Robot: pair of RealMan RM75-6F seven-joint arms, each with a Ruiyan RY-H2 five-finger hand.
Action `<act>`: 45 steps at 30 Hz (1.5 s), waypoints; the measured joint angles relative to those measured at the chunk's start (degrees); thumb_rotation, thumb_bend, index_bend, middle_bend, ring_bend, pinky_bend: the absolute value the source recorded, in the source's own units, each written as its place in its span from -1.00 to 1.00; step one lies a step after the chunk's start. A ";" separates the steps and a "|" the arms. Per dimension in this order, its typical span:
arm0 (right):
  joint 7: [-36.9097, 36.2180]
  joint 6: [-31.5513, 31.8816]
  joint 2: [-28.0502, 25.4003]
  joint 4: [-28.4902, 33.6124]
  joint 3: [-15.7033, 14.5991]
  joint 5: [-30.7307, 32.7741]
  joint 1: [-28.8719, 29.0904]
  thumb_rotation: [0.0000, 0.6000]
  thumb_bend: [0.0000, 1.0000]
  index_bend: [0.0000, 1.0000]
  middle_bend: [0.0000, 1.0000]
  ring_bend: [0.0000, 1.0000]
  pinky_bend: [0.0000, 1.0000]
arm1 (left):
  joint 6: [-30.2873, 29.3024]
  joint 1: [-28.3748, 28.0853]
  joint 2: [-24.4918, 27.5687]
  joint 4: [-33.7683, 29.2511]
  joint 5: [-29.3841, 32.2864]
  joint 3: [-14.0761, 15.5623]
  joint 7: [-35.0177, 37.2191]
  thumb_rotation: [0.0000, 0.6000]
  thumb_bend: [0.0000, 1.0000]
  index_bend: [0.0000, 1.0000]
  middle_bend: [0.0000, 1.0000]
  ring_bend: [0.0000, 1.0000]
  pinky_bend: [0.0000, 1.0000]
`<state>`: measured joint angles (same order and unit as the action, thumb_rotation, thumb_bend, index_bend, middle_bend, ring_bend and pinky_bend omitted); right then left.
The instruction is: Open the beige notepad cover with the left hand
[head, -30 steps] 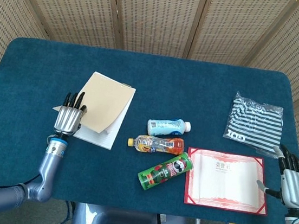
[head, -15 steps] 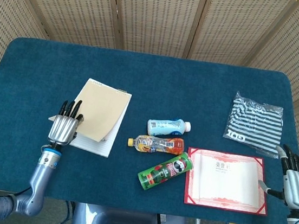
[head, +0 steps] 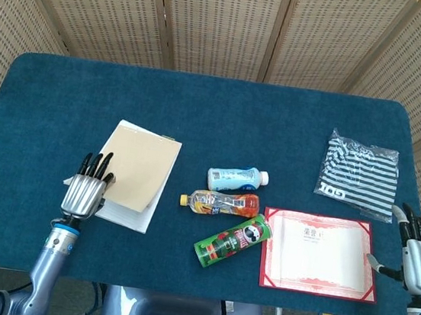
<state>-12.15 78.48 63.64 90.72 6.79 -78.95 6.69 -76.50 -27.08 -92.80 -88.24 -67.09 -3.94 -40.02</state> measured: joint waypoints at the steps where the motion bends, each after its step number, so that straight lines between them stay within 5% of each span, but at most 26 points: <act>1: -0.02 0.03 -0.03 0.02 0.00 0.00 -0.02 1.00 -0.59 -0.95 -1.00 -1.00 -1.00 | -0.24 0.30 0.18 -0.44 -0.27 0.28 -0.02 1.00 0.38 0.55 -1.00 -1.00 -1.00; 25: -0.25 1.50 -1.34 1.54 -0.11 -0.89 -0.84 1.00 -0.58 -0.95 -1.00 -1.00 -1.00 | -3.62 6.18 3.27 -8.34 -7.14 6.22 -0.74 1.00 0.38 0.55 -1.00 -1.00 -1.00; 45: -0.76 1.55 -2.06 2.03 -0.05 -0.80 -1.08 1.00 -0.59 -0.95 -1.00 -1.00 -1.00 | -4.93 9.75 6.90 -12.16 -10.97 8.43 -1.99 1.00 0.38 0.55 -1.00 -1.00 -1.00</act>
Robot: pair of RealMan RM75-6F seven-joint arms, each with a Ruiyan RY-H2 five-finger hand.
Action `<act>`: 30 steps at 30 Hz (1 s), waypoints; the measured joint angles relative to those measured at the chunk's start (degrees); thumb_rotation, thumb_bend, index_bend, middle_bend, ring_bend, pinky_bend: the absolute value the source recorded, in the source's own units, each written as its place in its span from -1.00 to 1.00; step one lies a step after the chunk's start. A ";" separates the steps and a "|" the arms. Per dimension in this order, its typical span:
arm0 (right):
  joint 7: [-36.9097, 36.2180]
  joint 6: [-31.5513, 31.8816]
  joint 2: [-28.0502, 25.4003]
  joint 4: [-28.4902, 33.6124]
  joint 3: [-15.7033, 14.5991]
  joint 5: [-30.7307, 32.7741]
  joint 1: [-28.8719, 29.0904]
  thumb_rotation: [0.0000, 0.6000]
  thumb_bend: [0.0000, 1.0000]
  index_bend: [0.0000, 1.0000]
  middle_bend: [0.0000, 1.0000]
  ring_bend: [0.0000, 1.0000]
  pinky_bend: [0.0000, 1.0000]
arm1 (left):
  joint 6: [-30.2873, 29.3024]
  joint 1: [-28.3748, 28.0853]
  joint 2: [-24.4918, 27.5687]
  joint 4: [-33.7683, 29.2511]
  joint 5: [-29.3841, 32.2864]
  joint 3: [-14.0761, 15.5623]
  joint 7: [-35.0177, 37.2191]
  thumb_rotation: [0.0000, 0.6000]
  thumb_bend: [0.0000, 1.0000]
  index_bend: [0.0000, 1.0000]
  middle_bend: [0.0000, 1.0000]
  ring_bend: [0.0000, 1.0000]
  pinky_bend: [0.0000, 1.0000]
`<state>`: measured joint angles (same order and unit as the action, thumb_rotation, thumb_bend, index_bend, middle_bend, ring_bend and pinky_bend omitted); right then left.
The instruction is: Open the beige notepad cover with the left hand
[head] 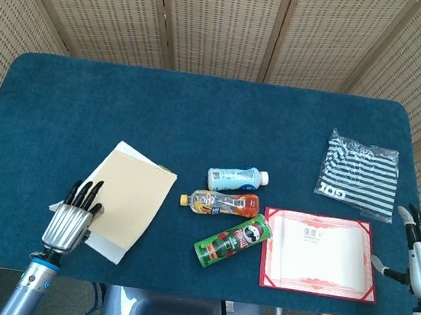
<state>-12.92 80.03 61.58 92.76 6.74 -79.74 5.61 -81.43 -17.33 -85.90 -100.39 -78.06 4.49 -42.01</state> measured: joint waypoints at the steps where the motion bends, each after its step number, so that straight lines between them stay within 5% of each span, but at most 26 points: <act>1: -0.01 -0.01 -0.05 0.04 -0.02 -0.02 -0.01 1.00 -0.59 -0.95 -1.00 -1.00 -1.00 | -0.12 0.15 0.04 0.11 -0.12 -0.11 0.04 1.00 0.38 0.55 -1.00 -1.00 -1.00; 30: 1.63 -0.46 0.33 0.37 -0.42 -0.21 0.14 1.00 -0.59 -0.95 -1.00 -1.00 -1.00 | -0.15 4.95 3.22 -1.66 -4.41 2.42 1.09 1.00 0.39 0.55 -1.00 -1.00 -1.00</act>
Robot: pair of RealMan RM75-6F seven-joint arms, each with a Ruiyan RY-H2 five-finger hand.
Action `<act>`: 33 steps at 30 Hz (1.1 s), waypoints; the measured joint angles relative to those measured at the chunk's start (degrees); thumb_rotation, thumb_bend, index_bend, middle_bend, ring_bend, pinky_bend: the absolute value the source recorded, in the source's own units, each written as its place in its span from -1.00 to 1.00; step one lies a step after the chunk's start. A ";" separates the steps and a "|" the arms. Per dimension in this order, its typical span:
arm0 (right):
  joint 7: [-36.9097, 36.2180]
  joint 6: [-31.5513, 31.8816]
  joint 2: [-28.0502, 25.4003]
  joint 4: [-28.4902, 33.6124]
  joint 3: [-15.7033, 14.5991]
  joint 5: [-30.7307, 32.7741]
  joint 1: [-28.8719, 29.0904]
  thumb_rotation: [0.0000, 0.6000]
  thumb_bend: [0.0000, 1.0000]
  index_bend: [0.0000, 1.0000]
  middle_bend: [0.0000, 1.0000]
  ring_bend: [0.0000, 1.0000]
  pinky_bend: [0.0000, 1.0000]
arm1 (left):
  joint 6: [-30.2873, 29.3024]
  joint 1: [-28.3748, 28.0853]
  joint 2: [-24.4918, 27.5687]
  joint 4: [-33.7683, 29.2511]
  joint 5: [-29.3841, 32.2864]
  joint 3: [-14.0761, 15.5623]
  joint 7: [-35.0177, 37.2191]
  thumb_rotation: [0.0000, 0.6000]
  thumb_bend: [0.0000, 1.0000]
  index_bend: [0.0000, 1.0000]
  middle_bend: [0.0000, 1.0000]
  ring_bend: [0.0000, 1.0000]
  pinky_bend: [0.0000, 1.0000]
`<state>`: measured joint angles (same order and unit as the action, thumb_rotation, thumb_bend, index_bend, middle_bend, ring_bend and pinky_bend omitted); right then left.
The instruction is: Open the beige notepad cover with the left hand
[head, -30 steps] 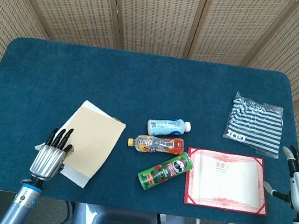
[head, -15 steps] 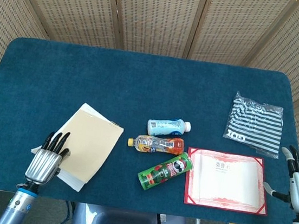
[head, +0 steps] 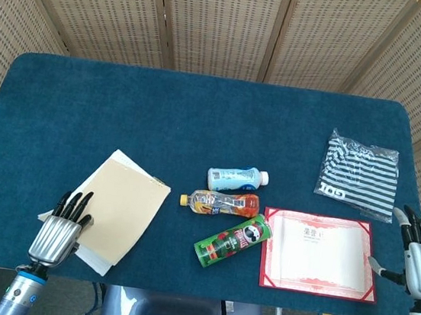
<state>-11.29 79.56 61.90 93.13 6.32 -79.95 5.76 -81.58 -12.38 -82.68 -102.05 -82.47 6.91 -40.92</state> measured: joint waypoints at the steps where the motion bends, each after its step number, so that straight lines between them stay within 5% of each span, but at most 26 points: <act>1: 0.17 0.08 -0.01 0.19 0.00 -0.05 0.00 1.00 -0.59 -0.95 -1.00 -1.00 -1.00 | 0.00 0.02 0.05 -0.01 -0.15 -0.21 0.07 1.00 0.39 0.55 -1.00 -1.00 -1.00; 12: 0.00 0.82 -0.01 0.30 0.12 -0.38 -0.17 1.00 -0.59 -0.95 -1.00 -1.00 -1.00 | 0.59 -2.12 0.44 -0.47 -1.00 -5.05 -1.53 1.00 0.39 0.55 -1.00 -1.00 -1.00; 25: -0.62 1.98 0.05 0.11 0.30 -1.19 -0.40 1.00 -0.58 -0.95 -1.00 -1.00 -1.00 | 4.65 -10.88 -0.98 1.06 4.81 -18.41 -6.04 1.00 0.38 0.55 -1.00 -1.00 -1.00; 33: -0.63 1.95 0.10 0.14 0.24 -1.21 -0.42 1.00 -0.59 -0.95 -1.00 -1.00 -1.00 | 6.67 -15.48 -3.46 3.84 9.52 -22.64 -8.85 1.00 0.38 0.55 -1.00 -1.00 -1.00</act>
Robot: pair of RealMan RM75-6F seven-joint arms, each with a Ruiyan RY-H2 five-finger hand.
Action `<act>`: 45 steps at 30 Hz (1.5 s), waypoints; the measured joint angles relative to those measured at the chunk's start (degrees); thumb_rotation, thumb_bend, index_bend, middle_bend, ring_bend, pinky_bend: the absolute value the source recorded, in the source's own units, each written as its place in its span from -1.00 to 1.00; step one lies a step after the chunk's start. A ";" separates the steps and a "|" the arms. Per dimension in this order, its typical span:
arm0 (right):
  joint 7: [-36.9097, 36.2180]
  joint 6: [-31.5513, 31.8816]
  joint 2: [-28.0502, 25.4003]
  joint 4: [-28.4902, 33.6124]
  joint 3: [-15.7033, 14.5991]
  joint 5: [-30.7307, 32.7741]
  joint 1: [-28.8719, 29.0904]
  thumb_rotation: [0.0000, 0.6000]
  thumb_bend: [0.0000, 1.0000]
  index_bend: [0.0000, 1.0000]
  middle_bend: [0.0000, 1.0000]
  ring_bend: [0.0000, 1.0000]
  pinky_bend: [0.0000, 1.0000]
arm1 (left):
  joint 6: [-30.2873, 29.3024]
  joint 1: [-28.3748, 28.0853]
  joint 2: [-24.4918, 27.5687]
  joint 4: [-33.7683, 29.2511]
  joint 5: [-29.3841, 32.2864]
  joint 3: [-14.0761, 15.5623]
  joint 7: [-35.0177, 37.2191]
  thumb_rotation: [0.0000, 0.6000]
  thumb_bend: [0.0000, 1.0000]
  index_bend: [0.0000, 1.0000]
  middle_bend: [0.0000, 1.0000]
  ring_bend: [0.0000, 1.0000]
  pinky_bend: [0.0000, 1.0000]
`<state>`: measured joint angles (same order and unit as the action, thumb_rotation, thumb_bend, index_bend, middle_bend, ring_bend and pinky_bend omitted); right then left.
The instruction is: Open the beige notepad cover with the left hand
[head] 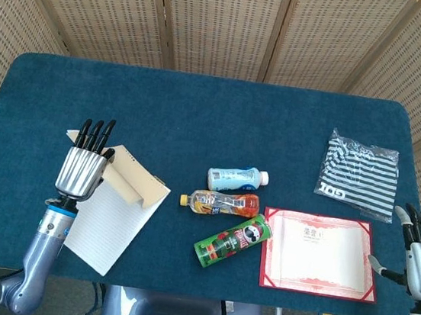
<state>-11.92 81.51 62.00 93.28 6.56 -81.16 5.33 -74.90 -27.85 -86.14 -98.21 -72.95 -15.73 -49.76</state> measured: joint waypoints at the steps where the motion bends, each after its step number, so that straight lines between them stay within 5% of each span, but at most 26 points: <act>1: -0.14 -0.02 -0.02 -0.02 0.03 0.07 0.01 1.00 -0.58 -0.95 -1.00 -1.00 -1.00 | 0.30 -0.67 -0.46 0.75 0.66 -0.58 -0.22 1.00 0.38 0.55 -1.00 -1.00 -1.00; 37: -2.46 -4.79 0.71 -3.00 0.92 3.73 1.63 1.00 -0.59 -0.95 -1.00 -1.00 -1.00 | 6.28 -17.31 -13.20 31.17 9.29 -7.01 6.73 1.00 0.29 0.55 -1.00 -1.00 -1.00; 45: -3.32 -6.33 1.40 -4.45 1.32 4.96 2.25 1.00 -0.59 -0.95 -1.00 -1.00 -1.00 | 8.46 -20.88 -16.14 39.34 10.43 -7.54 8.38 1.00 0.23 0.30 -1.00 -1.00 -1.00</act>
<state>-15.23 75.18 63.41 88.82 7.87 -76.20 7.59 -66.44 -48.73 -102.28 -58.86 -62.51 -23.27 -41.38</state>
